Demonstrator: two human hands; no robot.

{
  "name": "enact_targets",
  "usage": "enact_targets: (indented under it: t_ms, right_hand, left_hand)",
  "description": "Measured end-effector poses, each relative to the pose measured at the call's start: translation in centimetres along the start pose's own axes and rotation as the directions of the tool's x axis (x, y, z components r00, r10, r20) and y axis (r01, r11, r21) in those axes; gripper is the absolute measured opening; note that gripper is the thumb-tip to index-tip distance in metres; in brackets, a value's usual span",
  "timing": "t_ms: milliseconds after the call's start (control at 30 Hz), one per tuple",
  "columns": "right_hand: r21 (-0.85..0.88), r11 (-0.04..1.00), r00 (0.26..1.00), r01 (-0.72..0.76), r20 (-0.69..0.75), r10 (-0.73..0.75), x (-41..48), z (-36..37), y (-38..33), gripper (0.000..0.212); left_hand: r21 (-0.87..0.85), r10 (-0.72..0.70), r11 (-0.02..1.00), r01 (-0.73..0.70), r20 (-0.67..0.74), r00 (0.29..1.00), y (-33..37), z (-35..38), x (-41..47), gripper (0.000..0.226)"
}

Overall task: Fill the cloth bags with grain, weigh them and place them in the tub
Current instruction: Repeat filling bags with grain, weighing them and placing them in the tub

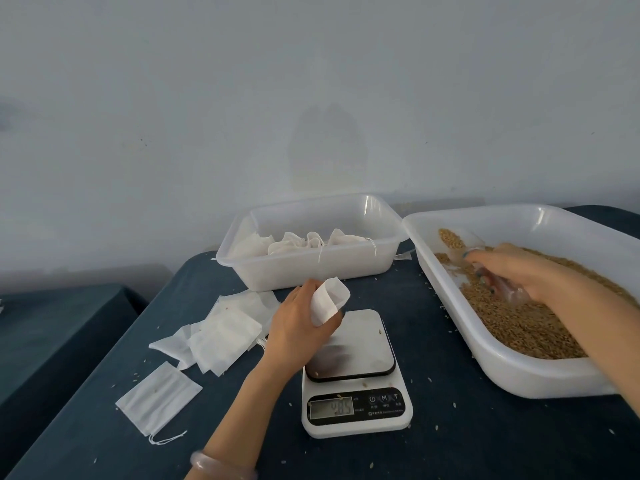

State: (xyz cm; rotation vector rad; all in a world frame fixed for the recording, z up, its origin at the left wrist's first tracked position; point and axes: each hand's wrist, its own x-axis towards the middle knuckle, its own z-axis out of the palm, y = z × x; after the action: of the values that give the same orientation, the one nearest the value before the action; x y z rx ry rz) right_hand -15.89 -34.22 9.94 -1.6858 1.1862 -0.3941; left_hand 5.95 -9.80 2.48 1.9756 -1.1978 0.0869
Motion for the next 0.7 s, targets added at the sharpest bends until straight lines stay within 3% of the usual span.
enact_targets:
  t_ms: [100,267,533,700]
  right_hand:
    - [-0.05,0.994,0.994,0.097,-0.054,-0.099,-0.1,0.2,-0.3,0.04]
    - [-0.137,0.931,0.939,0.338,-0.021,-0.343,-0.9,0.7,-0.9,0.024]
    - [-0.15,0.723,0.735,0.674,0.234,-0.636,-2.4,2.0,-1.5,0.019]
    - [-0.285,0.6,0.659,0.747,0.198,-0.726,-2.6,2.5,-1.5,0.029]
  left_hand:
    - [-0.013,-0.03,0.999,0.03,0.007,1.0,0.1,0.0,0.1,0.031]
    - [0.001,-0.03,1.0,0.03,0.021,0.999,0.3,-0.1,-0.1,0.035]
    - [-0.027,-0.057,0.998,0.058,0.046,0.997,0.6,-0.4,-0.2,0.035]
    - [0.018,-0.101,0.995,0.101,0.012,0.995,0.5,-0.6,0.0,0.03]
